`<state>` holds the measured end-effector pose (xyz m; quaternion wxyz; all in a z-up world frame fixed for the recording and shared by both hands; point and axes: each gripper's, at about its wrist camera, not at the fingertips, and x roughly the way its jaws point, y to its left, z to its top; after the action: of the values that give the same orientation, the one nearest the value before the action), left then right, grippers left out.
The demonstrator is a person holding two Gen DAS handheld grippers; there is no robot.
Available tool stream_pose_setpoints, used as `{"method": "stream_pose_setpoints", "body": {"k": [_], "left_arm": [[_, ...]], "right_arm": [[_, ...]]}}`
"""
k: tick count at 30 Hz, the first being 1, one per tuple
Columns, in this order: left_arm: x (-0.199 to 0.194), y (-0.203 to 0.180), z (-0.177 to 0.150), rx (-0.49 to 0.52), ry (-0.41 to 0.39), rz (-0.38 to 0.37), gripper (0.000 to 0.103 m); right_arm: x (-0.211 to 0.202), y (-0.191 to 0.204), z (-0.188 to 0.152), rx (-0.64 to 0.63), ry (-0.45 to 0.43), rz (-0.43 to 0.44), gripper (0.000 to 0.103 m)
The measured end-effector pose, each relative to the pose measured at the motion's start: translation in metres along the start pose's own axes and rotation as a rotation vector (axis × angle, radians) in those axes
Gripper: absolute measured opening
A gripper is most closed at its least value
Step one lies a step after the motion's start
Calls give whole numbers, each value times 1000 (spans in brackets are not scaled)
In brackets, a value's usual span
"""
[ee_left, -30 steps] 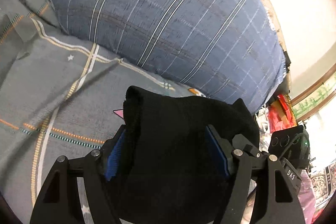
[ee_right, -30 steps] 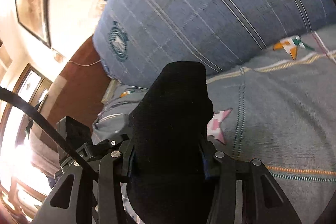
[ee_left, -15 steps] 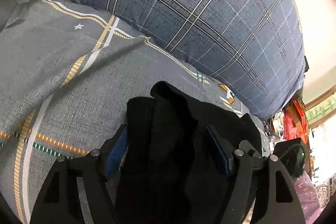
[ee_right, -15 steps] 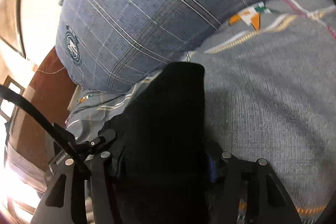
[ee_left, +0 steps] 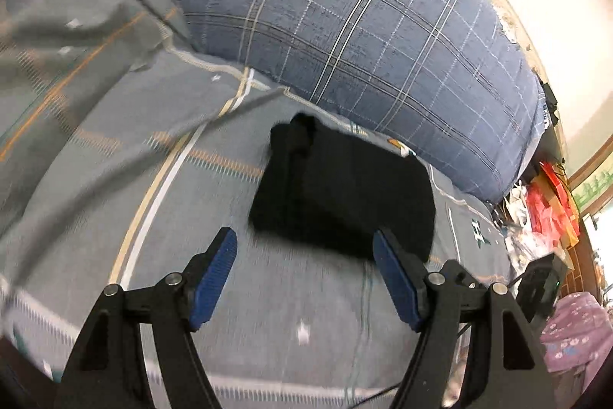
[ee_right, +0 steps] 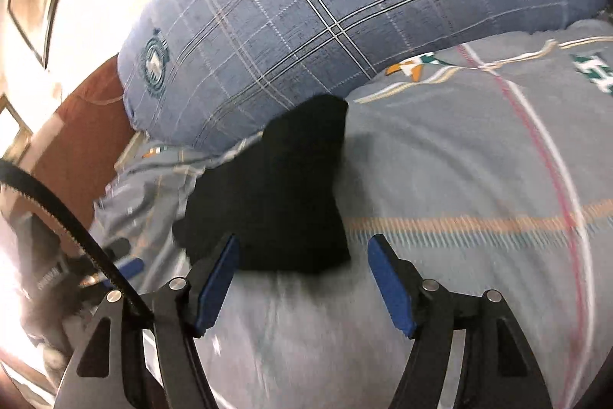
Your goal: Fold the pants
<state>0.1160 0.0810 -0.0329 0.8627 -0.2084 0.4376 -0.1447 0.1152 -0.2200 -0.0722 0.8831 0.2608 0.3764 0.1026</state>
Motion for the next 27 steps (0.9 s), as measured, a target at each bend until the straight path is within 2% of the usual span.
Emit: {"method": "stream_pose_setpoints", "body": {"k": [3, 6, 10, 14, 27], "left_arm": [[-17, -2, -26, -18, -19, 16, 73], [-32, -5, -48, 8, -36, 79, 73], [-43, -15, -64, 46, -42, 112, 73], [-45, -27, -72, 84, -49, 141, 73], [-48, -42, -83, 127, -38, 171, 73]], "right_arm": [[-22, 5, -32, -46, -27, -54, 75], [-32, 8, -57, -116, -62, -153, 75], [-32, 5, -68, -156, -80, -242, 75], [-36, 4, -64, -160, -116, -270, 76], [-34, -1, -66, -141, -102, -277, 79]]}}
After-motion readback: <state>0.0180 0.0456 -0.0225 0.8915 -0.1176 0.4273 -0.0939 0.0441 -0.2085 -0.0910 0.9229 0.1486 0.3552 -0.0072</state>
